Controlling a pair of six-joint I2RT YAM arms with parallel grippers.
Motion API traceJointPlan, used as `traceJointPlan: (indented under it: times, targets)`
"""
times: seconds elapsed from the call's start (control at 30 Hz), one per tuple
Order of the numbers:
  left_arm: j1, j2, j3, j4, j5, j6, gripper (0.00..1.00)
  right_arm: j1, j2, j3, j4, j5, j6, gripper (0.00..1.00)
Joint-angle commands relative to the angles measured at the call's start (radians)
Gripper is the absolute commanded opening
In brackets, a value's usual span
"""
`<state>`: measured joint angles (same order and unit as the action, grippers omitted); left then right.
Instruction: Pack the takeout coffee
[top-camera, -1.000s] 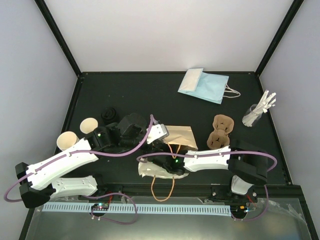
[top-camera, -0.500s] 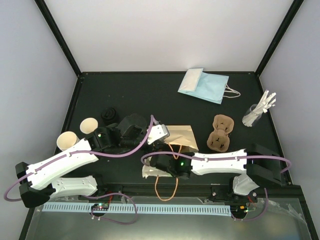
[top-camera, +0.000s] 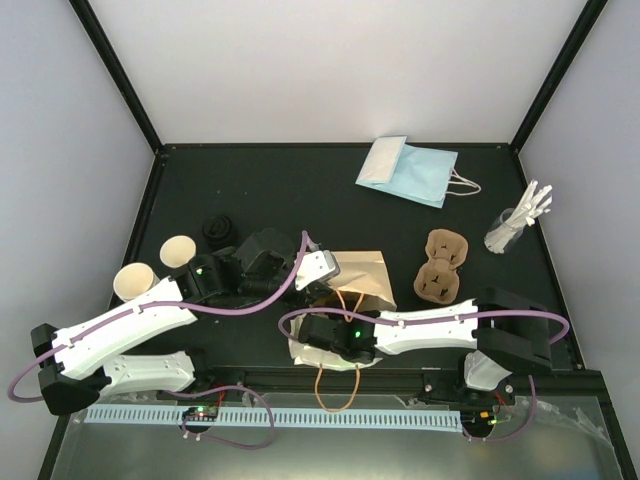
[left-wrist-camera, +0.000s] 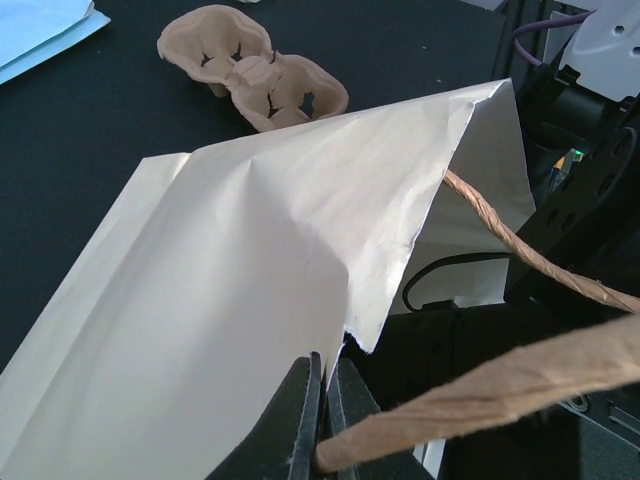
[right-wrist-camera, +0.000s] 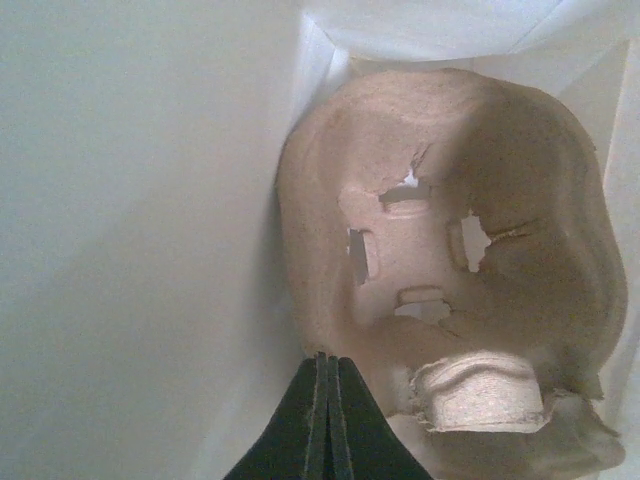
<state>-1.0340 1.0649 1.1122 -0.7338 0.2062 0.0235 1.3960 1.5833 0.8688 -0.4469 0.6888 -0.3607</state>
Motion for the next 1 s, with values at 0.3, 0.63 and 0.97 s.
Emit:
traceJointPlan:
  times: [0.3, 0.63, 0.97]
  targets:
    - [-0.009, -0.002, -0.005, -0.039, 0.016, -0.023, 0.02, -0.047, -0.001, 0.007, 0.063, 0.071, -0.064, 0.01]
    - [-0.021, -0.011, -0.008, -0.032, 0.024, -0.022, 0.02, -0.116, 0.066, 0.024, 0.205, 0.123, -0.152, 0.01]
    - [-0.029, -0.016, -0.013, -0.026, 0.022, -0.027, 0.02, -0.138, 0.133, -0.002, 0.305, 0.179, -0.188, 0.01]
